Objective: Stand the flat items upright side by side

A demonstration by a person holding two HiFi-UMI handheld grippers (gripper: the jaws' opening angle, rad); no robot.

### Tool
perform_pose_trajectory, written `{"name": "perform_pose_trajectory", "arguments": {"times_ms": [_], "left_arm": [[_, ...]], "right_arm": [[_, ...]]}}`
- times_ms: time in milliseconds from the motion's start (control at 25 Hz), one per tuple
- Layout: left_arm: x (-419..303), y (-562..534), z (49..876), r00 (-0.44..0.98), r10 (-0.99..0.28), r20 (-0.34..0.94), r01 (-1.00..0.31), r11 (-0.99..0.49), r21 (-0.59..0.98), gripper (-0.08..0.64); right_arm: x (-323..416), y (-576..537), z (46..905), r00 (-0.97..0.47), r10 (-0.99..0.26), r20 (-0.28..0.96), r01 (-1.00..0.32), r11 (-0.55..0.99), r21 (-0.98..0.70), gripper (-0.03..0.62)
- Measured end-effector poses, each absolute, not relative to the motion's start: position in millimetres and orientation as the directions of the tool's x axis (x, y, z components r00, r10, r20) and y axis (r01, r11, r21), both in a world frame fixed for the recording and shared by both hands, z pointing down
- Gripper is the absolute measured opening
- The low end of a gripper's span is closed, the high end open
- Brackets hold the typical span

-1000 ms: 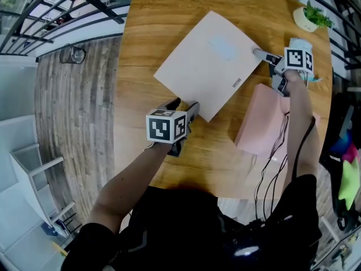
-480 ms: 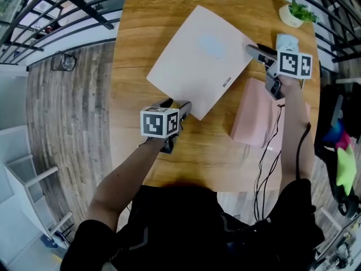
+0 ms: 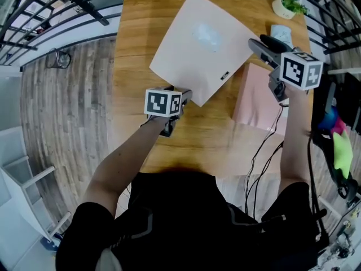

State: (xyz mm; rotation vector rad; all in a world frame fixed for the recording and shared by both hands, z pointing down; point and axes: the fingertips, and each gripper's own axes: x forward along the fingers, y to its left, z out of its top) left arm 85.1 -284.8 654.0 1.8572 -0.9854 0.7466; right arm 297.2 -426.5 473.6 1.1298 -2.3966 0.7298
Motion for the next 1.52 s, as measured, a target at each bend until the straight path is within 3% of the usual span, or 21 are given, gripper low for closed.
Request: {"name": "perform_pose_trajectory", "arguments": {"times_ms": [320,480,640,1040,1240,1520], "left_arm": [[73.5,-274.4,660.4,0.501,-0.295,0.814,-0.853,-0.33,0.405,0.319],[71.7,-269.1,662.4,0.501,-0.275,0.821,-0.842,-0.375,0.388,0.319],[70.7,-269.4,658.2,0.45,-0.279,0.849,-0.823,-0.499,0.272,0.292],[49.1,-249.4,660.7,0.417,-0.278,0.866,-0.825,-0.515,0.232,0.244],[44.1,-255.6,658.7,0.412,-0.326,0.851,-0.806,-0.566,0.173,0.242],[41.2,-246.5,628.7,0.483,-0.392,0.783,-0.795,-0.571,0.204,0.235]], "right_arm": [[256.9,-376.5,427.7,-0.557,-0.635,0.535,-0.785,0.613,-0.089,0.213],[241.4,-350.1,410.0,-0.571,-0.645,0.507,-0.772,0.632,-0.066,0.206],[224.0,-331.0,397.8,-0.562,-0.66,0.498,-0.77,0.638,-0.023,0.204],[176.3,-269.9,384.2,-0.555,-0.673,0.488,-0.712,0.688,0.139,0.195],[144.6,-242.6,377.9,-0.547,-0.662,0.512,-0.662,0.717,0.219,0.192],[117.3,-220.8,380.9,-0.536,-0.651,0.537,-0.62,0.736,0.274,0.189]]}}
